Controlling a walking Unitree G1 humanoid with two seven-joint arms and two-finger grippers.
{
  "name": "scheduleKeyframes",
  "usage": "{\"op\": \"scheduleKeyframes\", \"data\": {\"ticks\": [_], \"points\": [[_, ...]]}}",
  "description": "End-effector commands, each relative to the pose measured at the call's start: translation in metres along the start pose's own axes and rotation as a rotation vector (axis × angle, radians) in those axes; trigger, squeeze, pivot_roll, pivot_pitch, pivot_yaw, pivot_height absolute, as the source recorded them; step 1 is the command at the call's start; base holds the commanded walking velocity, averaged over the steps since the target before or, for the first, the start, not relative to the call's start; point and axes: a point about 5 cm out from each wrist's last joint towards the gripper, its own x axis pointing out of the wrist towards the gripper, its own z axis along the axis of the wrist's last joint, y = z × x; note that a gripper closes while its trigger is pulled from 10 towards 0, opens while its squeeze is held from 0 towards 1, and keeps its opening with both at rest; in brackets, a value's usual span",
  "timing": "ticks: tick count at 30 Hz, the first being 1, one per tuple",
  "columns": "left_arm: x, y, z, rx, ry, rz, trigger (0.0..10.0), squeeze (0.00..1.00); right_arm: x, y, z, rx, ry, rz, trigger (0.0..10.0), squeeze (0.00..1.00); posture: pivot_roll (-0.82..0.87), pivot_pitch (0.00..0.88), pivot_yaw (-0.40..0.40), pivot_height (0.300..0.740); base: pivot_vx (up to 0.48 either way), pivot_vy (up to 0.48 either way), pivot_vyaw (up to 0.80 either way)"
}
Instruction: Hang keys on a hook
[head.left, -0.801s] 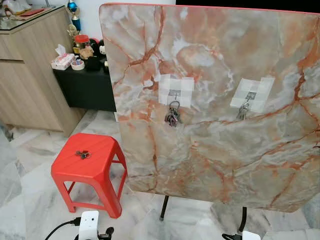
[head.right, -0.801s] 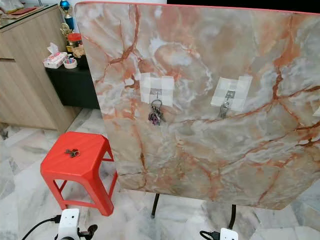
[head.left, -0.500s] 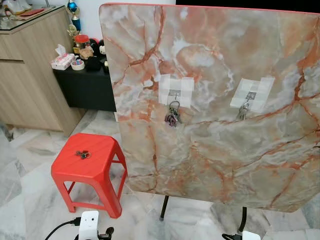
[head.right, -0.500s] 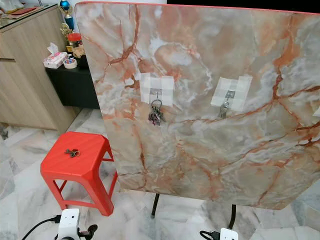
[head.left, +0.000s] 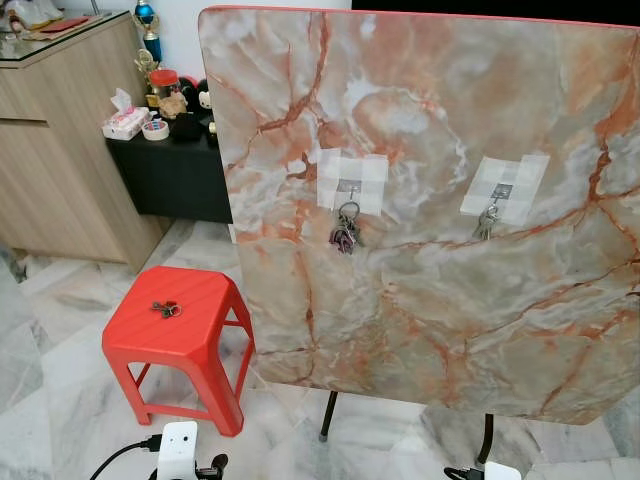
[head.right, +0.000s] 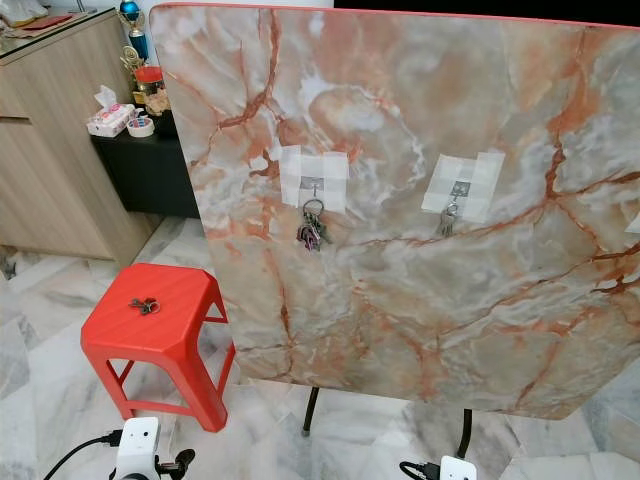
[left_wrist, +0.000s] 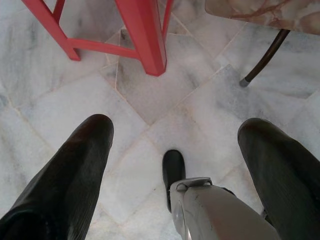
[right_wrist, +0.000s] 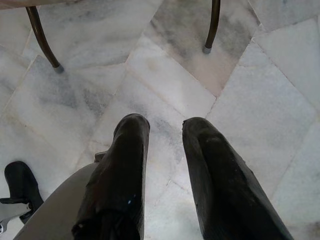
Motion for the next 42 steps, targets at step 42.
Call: {"op": "scheduleKeyframes", "data": {"ticks": [42], "points": [[-0.005, -0.001, -0.022, 0.008, 0.096, -0.006, 10.0, 0.0, 0.006, 0.015, 0.026, 0.0, -0.019, 0.129, 10.0, 0.0, -0.01, 0.0, -0.065, 0.74, 0.0, 0.0, 0.0]]}}
